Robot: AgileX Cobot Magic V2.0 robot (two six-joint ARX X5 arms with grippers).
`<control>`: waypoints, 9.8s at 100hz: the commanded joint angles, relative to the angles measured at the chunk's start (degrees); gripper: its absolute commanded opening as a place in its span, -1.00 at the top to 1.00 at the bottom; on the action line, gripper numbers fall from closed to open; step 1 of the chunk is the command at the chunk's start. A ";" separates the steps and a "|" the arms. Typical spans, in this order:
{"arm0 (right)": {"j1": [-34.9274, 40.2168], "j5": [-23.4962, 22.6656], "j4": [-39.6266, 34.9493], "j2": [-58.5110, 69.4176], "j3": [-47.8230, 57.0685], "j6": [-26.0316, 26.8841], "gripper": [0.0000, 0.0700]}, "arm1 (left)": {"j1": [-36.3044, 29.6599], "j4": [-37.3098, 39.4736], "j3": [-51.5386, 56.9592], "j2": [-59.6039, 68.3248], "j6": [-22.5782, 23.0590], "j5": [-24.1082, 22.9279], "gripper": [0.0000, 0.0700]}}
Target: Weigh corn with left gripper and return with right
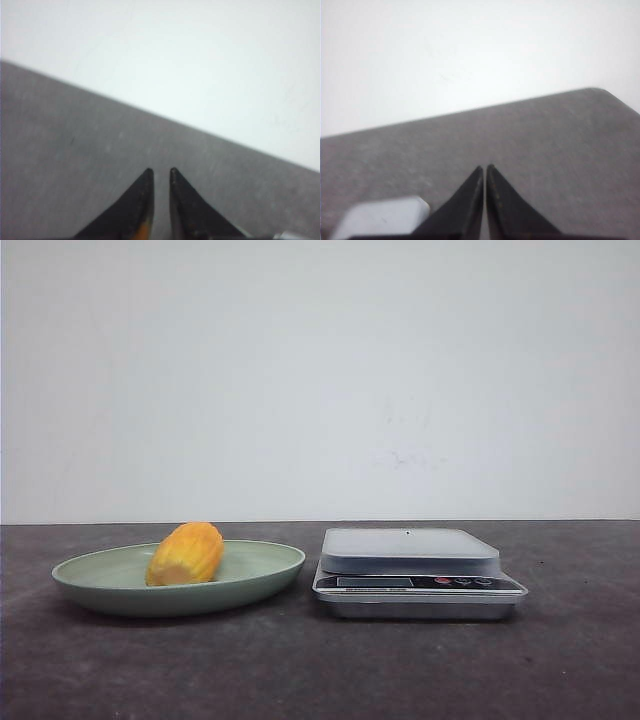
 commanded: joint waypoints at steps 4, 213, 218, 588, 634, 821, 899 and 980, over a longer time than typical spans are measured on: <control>-0.07 -1.79 -1.53 7.13 7.69 -0.57 0.99 | -0.17 -3.26 9.86 7.23 2.27 2.40 0.97; 3.06 -12.81 -20.20 23.02 31.32 -5.92 -0.41 | -27.93 -1.42 26.91 74.73 -3.15 -0.74 0.47; 3.06 -12.81 -20.20 23.02 31.32 -5.92 -0.41 | -27.96 -1.62 26.91 74.82 -3.15 -0.74 0.51; 18.08 -11.10 -12.04 35.39 31.32 -2.10 -0.42 | -42.16 -57.29 61.81 20.44 3.52 -34.27 -0.15; 27.52 -4.74 -0.96 57.33 31.32 2.08 -0.58 | -39.12 -73.16 60.08 4.07 -6.21 -33.92 -0.35; 34.77 -1.01 -2.43 65.53 42.60 4.76 0.99 | -38.32 -72.89 45.24 -0.02 -5.51 -33.97 -0.35; 47.23 8.72 3.13 89.29 51.28 16.81 0.99 | -38.32 -72.91 45.24 -0.02 -6.36 -33.97 -0.35; 47.56 9.73 2.99 92.48 52.15 19.58 -0.43 | -38.32 -72.96 45.24 -0.02 -6.10 -33.97 -0.35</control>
